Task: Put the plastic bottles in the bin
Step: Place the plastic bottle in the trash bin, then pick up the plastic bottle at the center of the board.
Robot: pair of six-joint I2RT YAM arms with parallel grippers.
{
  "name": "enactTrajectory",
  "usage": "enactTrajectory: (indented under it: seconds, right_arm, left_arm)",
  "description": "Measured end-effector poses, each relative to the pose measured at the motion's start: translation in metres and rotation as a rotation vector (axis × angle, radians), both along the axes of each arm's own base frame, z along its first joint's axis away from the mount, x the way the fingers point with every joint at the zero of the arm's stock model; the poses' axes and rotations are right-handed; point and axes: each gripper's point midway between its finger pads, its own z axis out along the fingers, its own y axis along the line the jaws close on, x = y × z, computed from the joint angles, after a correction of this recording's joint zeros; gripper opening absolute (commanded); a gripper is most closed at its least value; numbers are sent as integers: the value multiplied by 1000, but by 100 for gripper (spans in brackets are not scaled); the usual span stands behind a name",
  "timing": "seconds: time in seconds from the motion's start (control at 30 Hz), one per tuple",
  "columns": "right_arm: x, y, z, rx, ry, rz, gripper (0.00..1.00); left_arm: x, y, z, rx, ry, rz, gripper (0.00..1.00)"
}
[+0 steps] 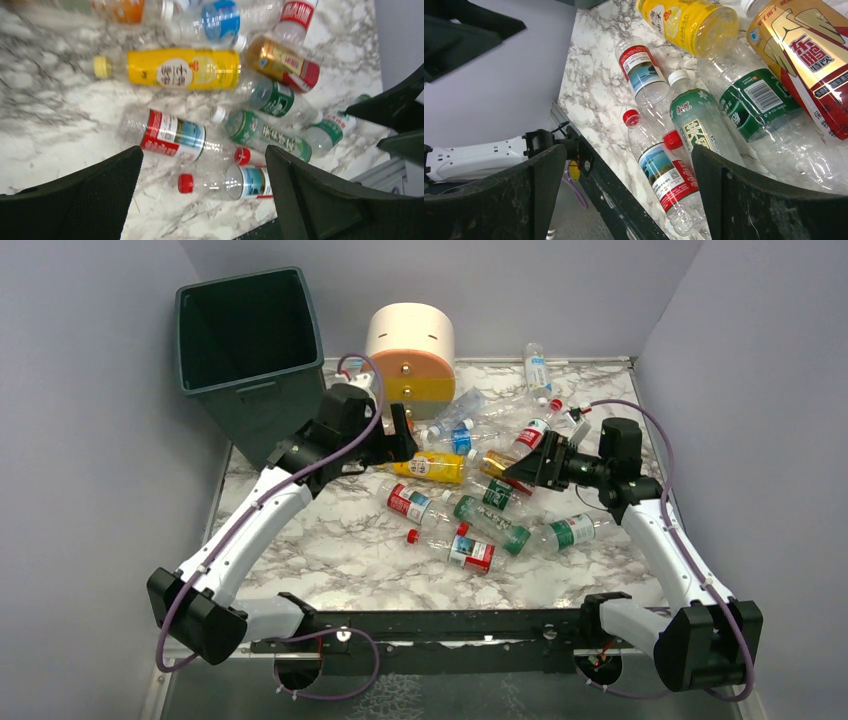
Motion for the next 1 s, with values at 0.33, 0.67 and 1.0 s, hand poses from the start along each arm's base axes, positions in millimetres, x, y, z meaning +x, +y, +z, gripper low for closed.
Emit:
enactTrajectory:
  seconds: [0.33,0.67,1.0]
  right_arm:
    - [0,-2,1,-11,-3,-12,98]
    - [4,-10,29,-61,-59,-65,97]
    - [-5,-33,104,-164,-235,-180,99]
  left_arm:
    - [-68,-53,-74,-6,171,-110,99]
    - [-118,-114,-116,169,141,-445,99]
    - [-114,-128,-151,388,68,-691,99]
